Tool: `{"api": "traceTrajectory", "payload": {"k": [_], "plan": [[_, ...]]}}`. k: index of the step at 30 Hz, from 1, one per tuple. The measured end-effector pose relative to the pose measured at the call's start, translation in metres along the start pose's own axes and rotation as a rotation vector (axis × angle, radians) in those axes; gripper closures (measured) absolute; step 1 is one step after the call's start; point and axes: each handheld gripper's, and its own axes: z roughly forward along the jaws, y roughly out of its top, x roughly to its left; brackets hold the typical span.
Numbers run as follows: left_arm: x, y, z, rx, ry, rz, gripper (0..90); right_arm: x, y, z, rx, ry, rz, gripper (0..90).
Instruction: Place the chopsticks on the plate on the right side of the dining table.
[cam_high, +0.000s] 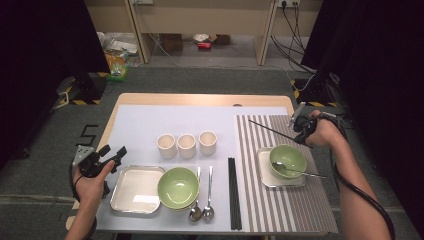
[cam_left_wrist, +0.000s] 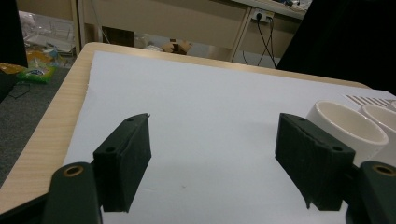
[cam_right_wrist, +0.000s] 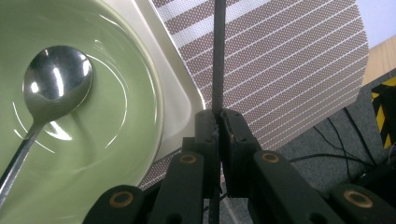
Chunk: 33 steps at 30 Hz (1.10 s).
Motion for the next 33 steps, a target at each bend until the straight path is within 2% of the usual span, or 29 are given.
{"api": "traceTrajectory", "payload": {"k": [4,6,8,13,16,22,23,31,33], "plan": [[0.000,0.000,0.000,0.001,0.001,0.000,25.8,0.000,-0.002,0.003,0.006,0.005,-0.015,86.2],[0.000,0.000,0.000,0.001,0.001,-0.001,25.8,0.002,-0.002,0.005,0.015,0.024,0.001,86.2],[0.000,0.000,0.000,0.001,0.001,0.000,25.8,0.001,-0.002,0.007,0.012,0.024,-0.043,86.2],[0.000,0.000,0.000,0.001,0.001,-0.001,25.8,0.003,-0.003,0.011,0.008,0.035,-0.053,86.2],[0.000,0.000,0.000,0.001,0.001,-0.001,25.8,0.004,-0.003,0.011,0.017,0.042,-0.043,86.2],[0.000,-0.001,0.000,0.002,0.001,-0.002,25.8,0.005,-0.005,0.015,0.025,0.056,-0.064,86.2],[0.000,-0.001,0.001,0.002,0.001,-0.001,25.9,0.006,-0.006,0.016,0.036,0.062,-0.043,86.2],[0.000,-0.001,0.001,0.003,0.001,-0.001,25.8,0.005,-0.008,0.020,0.053,0.070,-0.098,86.1],[0.000,-0.001,0.001,0.004,0.001,-0.001,25.8,0.005,-0.009,0.021,0.060,0.076,-0.097,86.2]]}}
